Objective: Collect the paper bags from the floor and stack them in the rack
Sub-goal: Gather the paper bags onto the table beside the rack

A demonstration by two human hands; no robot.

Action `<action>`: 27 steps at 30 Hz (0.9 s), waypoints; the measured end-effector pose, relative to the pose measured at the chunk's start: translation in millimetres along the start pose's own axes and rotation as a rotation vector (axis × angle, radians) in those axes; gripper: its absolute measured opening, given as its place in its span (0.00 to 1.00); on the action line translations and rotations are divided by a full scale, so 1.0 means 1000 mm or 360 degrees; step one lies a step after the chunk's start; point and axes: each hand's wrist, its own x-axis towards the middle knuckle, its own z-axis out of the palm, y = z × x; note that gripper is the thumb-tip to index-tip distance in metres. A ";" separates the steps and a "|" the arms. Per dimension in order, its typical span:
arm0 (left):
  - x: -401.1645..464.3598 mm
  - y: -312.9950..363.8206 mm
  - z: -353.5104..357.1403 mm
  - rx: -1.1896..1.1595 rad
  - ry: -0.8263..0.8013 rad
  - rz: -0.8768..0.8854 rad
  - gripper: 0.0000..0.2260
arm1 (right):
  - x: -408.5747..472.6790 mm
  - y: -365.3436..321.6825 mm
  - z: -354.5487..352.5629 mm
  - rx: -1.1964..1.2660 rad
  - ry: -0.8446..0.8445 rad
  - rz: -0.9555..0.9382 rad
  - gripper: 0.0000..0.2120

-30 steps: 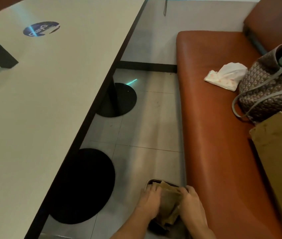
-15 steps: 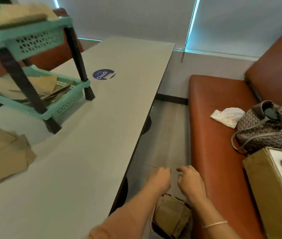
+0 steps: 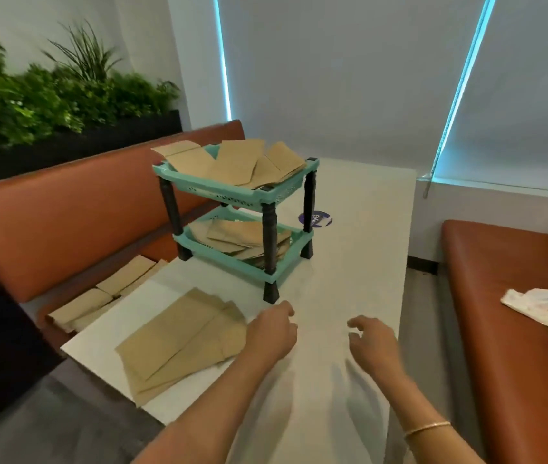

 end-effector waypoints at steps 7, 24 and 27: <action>-0.003 -0.151 -0.042 0.0232 -0.0030 -0.0450 0.23 | -0.013 -0.096 0.086 -0.0015 -0.0313 -0.0104 0.18; 0.028 -0.195 -0.044 0.0484 -0.0130 -0.0264 0.11 | 0.007 -0.157 0.143 -0.0076 -0.0507 0.0280 0.31; 0.031 -0.195 -0.051 0.0466 -0.0128 -0.0325 0.11 | 0.010 -0.156 0.141 -0.0158 -0.0564 0.0276 0.29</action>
